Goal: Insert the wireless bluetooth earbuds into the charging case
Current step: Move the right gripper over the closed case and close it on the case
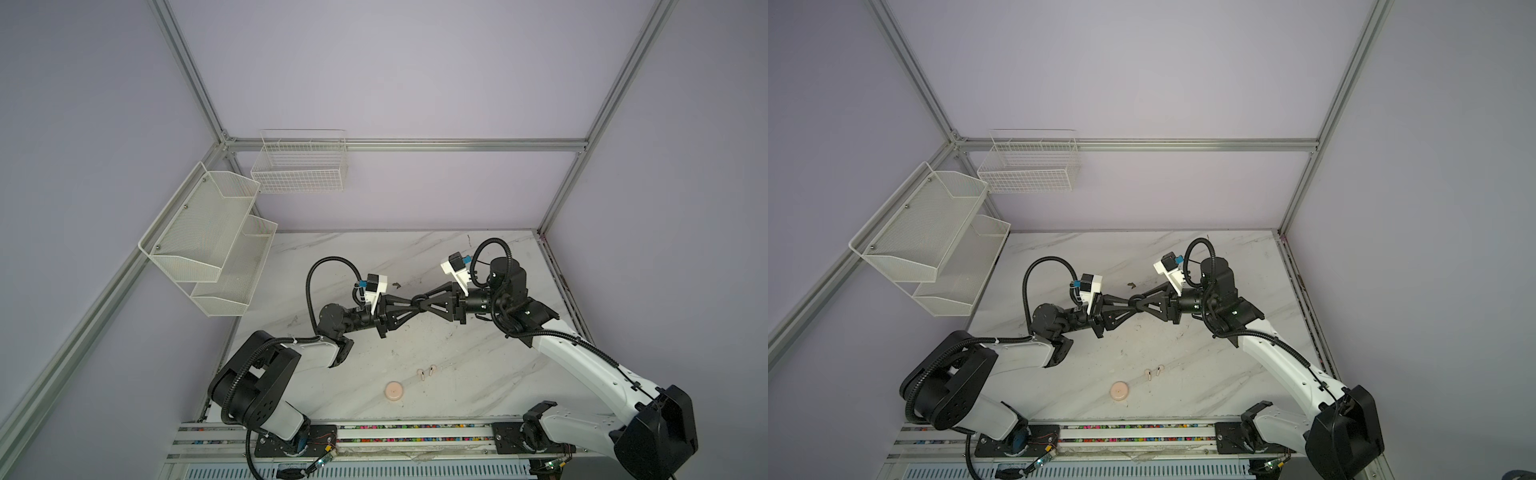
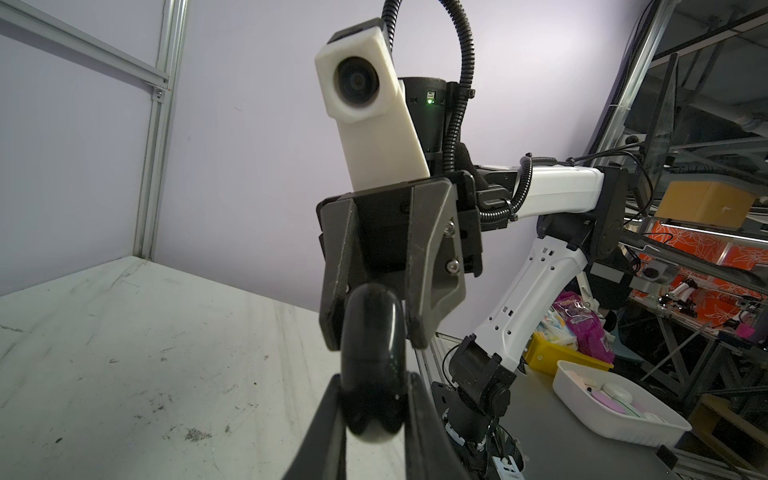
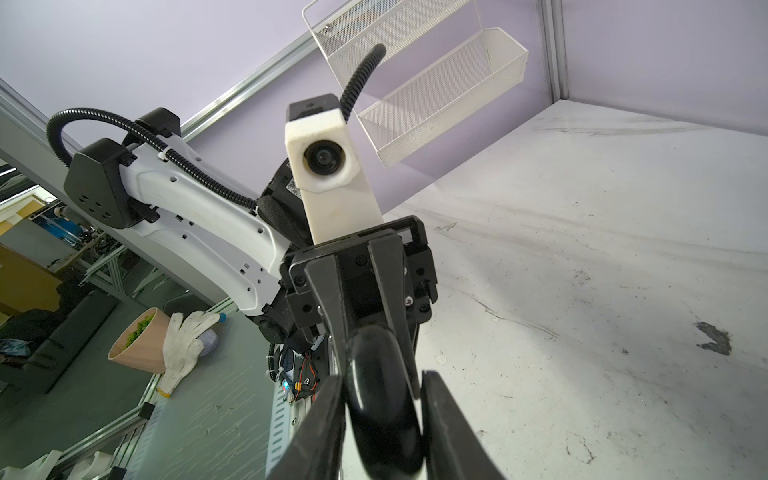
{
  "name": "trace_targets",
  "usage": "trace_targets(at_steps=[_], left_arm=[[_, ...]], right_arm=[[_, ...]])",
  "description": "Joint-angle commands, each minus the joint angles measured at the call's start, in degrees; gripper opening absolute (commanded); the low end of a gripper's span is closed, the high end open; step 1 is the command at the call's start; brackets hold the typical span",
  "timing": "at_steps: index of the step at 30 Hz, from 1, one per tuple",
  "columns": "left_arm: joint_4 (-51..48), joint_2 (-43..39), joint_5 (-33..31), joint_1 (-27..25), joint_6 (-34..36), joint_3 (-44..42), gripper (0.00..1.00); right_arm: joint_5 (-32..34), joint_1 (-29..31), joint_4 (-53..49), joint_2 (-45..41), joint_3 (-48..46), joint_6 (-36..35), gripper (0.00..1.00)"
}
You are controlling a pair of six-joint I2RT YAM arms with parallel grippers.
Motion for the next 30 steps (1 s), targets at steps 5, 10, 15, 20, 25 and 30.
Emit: trace_targets(at_steps=[5, 10, 15, 20, 25, 30], left_arm=[[2.9, 0.8, -1.0, 0.2, -0.8, 3.9, 0.0], [2.9, 1.0, -1.4, 0.2, -0.8, 3.7, 0.0], [2.9, 0.4, -2.7, 0.2, -0.8, 3.4, 0.0], [2.9, 0.6, -2.7, 0.3, -0.7, 3.6, 0.0], [2.9, 0.5, -3.0, 0.3, -0.8, 3.7, 0.0], [2.9, 0.8, -2.8, 0.3, -1.3, 4.2, 0.0]], right_arm=[[-2.9, 0.2, 1.4, 0.2, 0.0, -0.5, 0.27], [-2.5, 0.1, 0.8, 0.5, 0.3, -0.4, 0.23], [-2.0, 0.1, 0.6, -0.1, -0.2, -0.2, 0.26], [-2.0, 0.2, -0.1, -0.9, -0.3, 0.2, 0.47], [-1.9, 0.1, -0.4, -1.7, -1.1, 0.3, 0.47], [-2.4, 0.2, 1.6, -1.1, -1.3, 1.1, 0.4]])
